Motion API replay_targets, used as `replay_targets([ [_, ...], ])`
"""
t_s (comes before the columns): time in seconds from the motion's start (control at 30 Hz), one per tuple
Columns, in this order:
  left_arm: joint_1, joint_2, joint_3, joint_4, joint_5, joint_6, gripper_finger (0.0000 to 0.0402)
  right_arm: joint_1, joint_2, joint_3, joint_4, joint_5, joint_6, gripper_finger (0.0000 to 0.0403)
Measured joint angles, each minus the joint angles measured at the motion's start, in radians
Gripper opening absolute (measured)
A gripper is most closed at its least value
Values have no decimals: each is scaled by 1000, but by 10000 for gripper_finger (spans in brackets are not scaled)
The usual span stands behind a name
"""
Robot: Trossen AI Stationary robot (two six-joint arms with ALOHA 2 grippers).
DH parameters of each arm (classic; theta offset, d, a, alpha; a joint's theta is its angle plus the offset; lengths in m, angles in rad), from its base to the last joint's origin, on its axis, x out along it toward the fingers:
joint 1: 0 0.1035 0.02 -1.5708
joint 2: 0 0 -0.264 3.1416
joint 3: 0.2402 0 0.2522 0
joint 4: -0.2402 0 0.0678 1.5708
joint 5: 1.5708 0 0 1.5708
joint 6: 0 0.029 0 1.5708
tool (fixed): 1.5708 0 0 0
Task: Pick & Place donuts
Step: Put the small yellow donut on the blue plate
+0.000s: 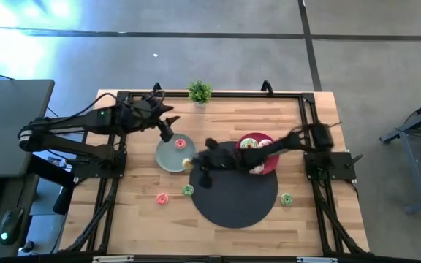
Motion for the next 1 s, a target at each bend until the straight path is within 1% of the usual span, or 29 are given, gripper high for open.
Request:
replay_targets([
  [0.13,0,-6,-1,-39,0,0,192,-73,105,123,-96,0,7,4],
  [0.27,0,-3,-1,-84,13,-3,192,-131,186,196,-169,2,71,8],
  [0.4,0,12,-2,-110,14,-3,192,-171,220,242,-225,-65,134,8],
  [0.57,0,10,-2,-117,12,-3,192,-184,215,239,-288,-78,134,9],
  [0.7,0,10,-2,-116,11,-3,192,-193,213,240,-284,-146,131,36],
  [0.87,0,10,-2,-119,21,-3,192,-192,213,244,-280,-124,83,80],
  [1.0,0,10,-2,-122,71,-4,192,-185,213,274,-294,-119,63,104],
])
